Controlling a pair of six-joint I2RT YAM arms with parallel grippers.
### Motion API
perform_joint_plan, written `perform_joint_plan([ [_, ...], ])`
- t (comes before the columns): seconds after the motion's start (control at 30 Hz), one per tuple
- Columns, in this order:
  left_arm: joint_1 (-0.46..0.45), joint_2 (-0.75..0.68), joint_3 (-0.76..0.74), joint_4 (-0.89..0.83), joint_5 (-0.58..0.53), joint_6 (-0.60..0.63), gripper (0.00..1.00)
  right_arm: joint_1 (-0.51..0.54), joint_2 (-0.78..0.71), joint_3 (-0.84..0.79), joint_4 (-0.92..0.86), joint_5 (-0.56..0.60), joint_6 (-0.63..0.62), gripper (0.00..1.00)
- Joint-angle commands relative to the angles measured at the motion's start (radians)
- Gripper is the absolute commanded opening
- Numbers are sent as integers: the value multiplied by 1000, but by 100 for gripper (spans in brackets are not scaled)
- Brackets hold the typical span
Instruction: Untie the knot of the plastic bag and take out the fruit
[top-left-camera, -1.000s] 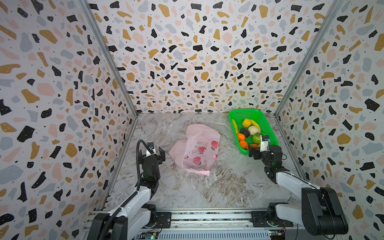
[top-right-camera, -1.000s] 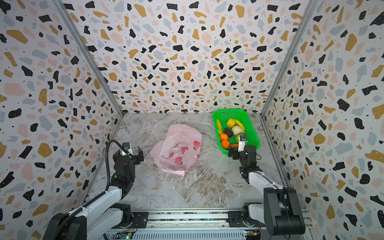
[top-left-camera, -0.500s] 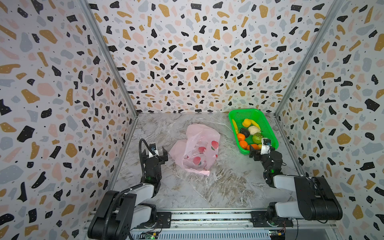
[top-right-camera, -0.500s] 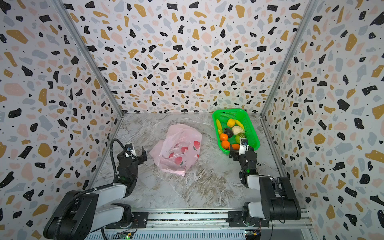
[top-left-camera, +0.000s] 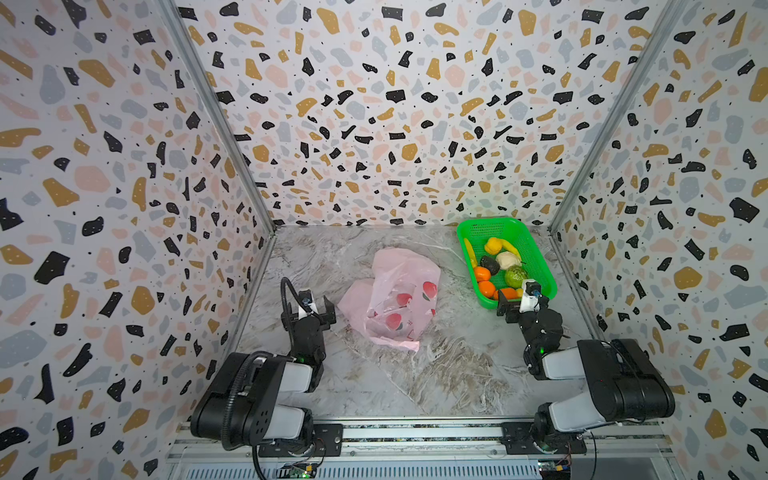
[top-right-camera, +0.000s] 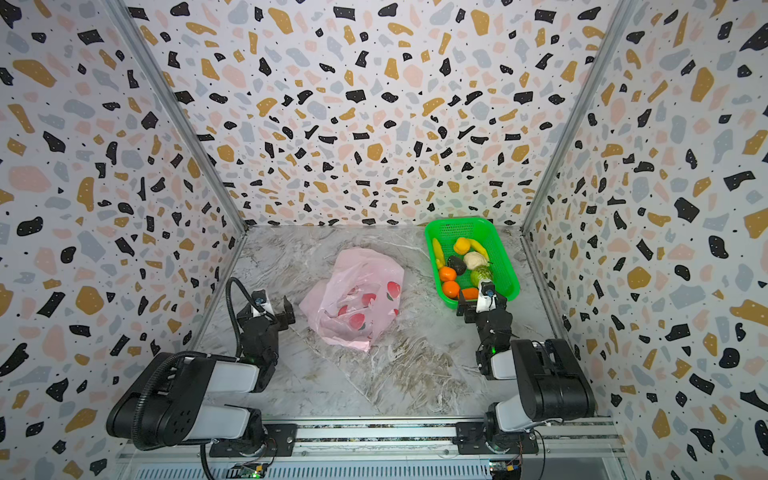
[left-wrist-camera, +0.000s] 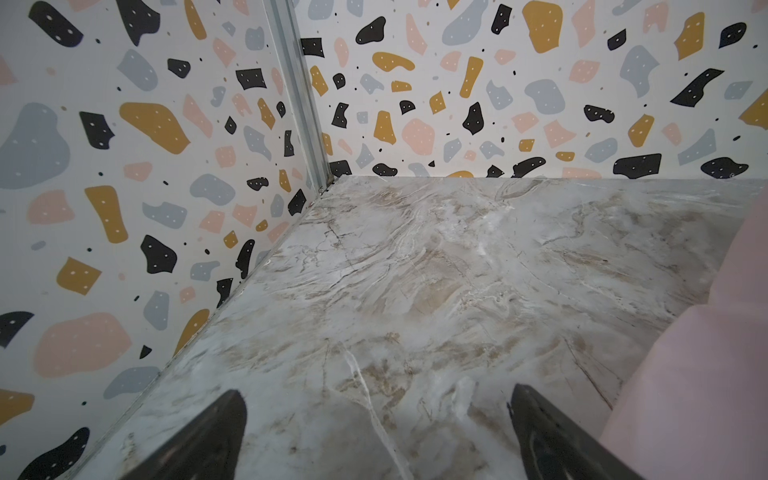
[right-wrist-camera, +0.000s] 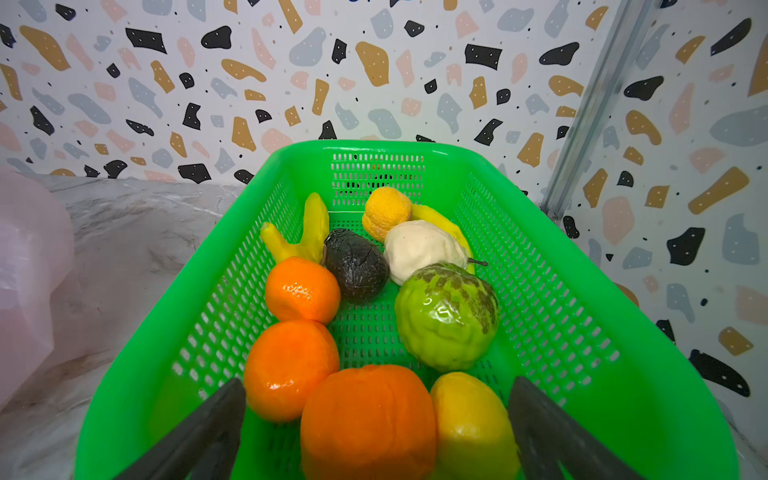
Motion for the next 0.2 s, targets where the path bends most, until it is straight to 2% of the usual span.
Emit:
perform_joint_plan([
  [0.0, 8, 3, 14, 71, -22, -12, 100, 10, 9, 11, -34, 26, -25, 99],
  [0.17, 9, 2, 17, 63, -22, -14, 100, 8, 8, 10, -34, 21, -24, 99],
])
